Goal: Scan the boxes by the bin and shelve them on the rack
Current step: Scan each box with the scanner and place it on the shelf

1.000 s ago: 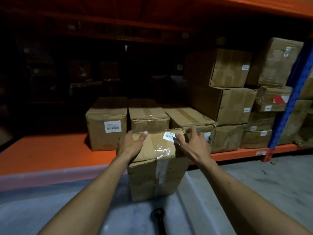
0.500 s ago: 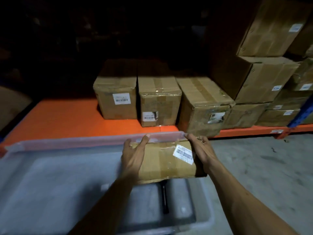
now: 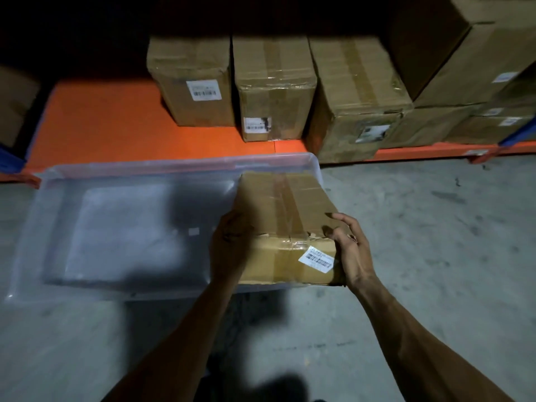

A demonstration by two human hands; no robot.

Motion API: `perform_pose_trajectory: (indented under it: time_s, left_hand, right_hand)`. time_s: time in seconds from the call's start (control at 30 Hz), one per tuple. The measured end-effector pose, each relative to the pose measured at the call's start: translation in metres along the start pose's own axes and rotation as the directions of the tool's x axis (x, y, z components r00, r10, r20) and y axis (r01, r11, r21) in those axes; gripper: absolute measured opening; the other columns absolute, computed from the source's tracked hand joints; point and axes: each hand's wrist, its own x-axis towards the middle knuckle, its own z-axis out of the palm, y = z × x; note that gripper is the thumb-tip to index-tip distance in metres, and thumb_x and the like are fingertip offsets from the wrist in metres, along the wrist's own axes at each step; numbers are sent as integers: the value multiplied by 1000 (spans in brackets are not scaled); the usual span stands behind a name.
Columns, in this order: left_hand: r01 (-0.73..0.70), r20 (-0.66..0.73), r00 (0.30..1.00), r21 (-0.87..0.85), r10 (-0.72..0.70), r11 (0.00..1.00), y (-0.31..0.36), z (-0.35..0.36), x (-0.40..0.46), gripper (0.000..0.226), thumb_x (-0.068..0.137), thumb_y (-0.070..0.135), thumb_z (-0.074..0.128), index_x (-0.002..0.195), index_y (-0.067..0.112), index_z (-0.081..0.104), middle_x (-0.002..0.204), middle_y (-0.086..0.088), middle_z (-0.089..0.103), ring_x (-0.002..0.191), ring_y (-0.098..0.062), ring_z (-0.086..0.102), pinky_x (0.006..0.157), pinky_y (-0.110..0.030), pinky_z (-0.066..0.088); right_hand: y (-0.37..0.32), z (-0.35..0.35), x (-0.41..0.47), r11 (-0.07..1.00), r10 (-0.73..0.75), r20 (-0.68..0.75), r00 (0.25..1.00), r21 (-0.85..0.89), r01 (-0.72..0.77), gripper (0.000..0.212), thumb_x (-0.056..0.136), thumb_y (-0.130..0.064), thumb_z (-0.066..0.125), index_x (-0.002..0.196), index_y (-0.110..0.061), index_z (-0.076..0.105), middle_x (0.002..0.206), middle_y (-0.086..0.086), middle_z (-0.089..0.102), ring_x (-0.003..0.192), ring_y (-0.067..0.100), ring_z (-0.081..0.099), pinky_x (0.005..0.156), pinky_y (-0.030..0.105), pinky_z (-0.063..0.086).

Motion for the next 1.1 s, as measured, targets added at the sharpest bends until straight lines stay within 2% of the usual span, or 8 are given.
perform_pose_trajectory:
  time_s: [0.13,0.27,0.47,0.57,0.67,0.8,0.97,1.1]
  left_hand:
    - [-69,2,998,81,69,994,96,-10,-43,42,68,18,73,106,34,64,78,27,70,70,10,60,64,-9,47]
    - [-194,73,979,65,190,979,200,-26,-85,33,68,21,66,98,34,64,79,28,69,69,11,58,65,-13,47]
    - [-339,52,940,77,336,937,343,-46,-162,38,79,22,70,116,27,64,113,14,65,108,-5,61,89,-7,43]
    - [-404,65,912,-14,404,915,409,-53,-203,36,81,22,72,117,25,64,118,7,66,114,-15,61,103,-35,47]
    - [-443,63,892,-78,448,893,472,-55,-244,37,77,33,70,113,35,62,117,-1,66,110,-41,60,97,-60,49]
    - [-612,-48,790,-120,611,781,544,-59,-285,36,71,31,69,106,31,65,109,6,69,108,-22,63,94,-21,48]
    - [-746,-103,664,-145,740,650,634,-78,-329,40,72,29,68,111,20,67,115,6,67,112,-6,58,99,-28,44]
    - [-803,-154,595,-149,789,576,698,-98,-340,40,72,32,67,111,22,67,117,7,66,114,-8,57,98,-25,42]
  right_hand:
    - [-74,-8,-54,999,-24,-24,999,48,25,42,72,-23,64,114,-26,70,103,15,70,76,18,64,68,30,53]
    - [-160,-17,-111,990,-84,-61,995,106,90,51,65,-31,66,116,-24,69,99,15,71,78,21,65,69,31,52]
    - [-294,-45,-205,960,-262,-87,961,82,269,44,68,-34,66,112,-32,71,78,1,71,67,15,63,66,32,50]
    - [-360,-63,-248,911,-401,-89,912,69,407,37,73,-24,65,109,-32,71,91,0,69,77,14,61,75,34,48]
    - [-420,-82,-289,849,-516,-103,851,75,524,39,74,-20,63,112,-25,71,86,-4,69,69,3,62,64,20,49]
    - [-484,-101,-335,738,-661,-112,742,80,670,40,74,-22,62,112,-28,71,68,-12,66,56,-1,53,53,13,40]
    - [-562,-107,-379,602,-784,-114,611,102,792,39,77,-25,63,116,-28,70,104,-6,72,73,-5,64,61,8,44]
    - [-622,-92,-395,513,-850,-62,523,125,849,42,79,-30,62,120,-30,67,106,-10,68,78,-7,60,63,16,44]
